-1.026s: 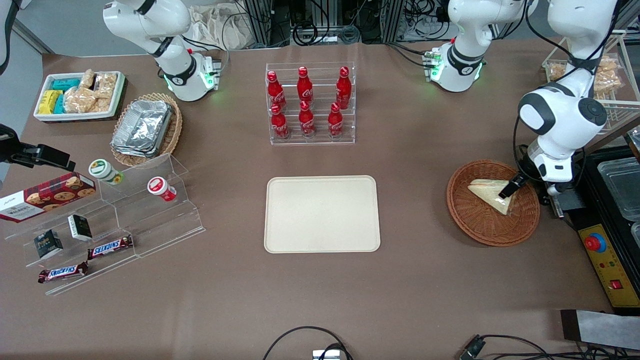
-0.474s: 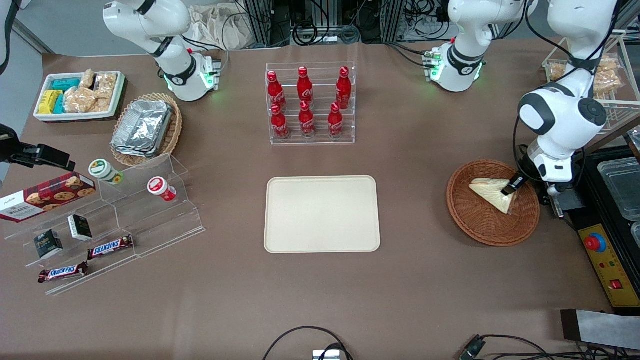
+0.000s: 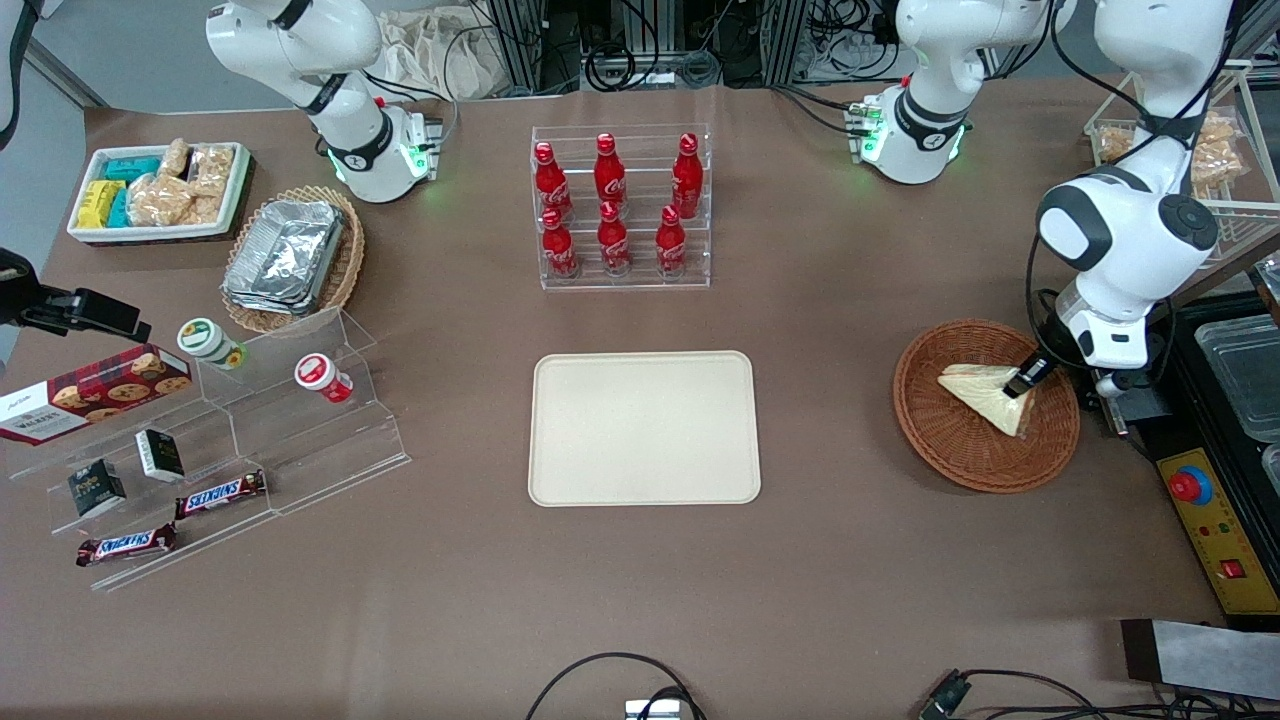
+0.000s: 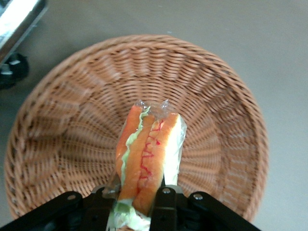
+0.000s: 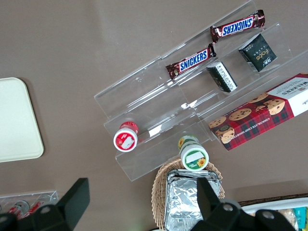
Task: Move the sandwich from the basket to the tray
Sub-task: 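Lift the sandwich out of the basket with the left gripper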
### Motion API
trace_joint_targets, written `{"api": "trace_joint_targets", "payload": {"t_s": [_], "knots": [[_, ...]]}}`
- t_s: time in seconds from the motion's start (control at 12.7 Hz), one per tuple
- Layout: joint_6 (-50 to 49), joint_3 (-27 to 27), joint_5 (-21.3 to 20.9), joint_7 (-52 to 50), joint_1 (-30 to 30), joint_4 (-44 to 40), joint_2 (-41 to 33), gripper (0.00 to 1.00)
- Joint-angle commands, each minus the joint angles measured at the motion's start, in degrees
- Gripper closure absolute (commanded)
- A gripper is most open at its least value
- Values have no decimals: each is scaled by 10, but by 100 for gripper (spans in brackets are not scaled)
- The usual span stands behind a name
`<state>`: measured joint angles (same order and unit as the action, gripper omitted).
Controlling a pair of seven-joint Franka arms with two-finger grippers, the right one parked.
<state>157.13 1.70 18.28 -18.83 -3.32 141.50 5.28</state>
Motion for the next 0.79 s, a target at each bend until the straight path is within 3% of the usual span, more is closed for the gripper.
{"api": "trace_joint_targets", "payload": {"t_s": [0.0,0.39,0.55,0.71], "knots": [[-52,-11,-29,0,1,-3,-47,86],[-136,-45,-183,-2,1,-7,-100,85],[-205,-69,-223,6,1,-34,-107,85],[-264,-116,-235,15,0,-67,-107,84]]}}
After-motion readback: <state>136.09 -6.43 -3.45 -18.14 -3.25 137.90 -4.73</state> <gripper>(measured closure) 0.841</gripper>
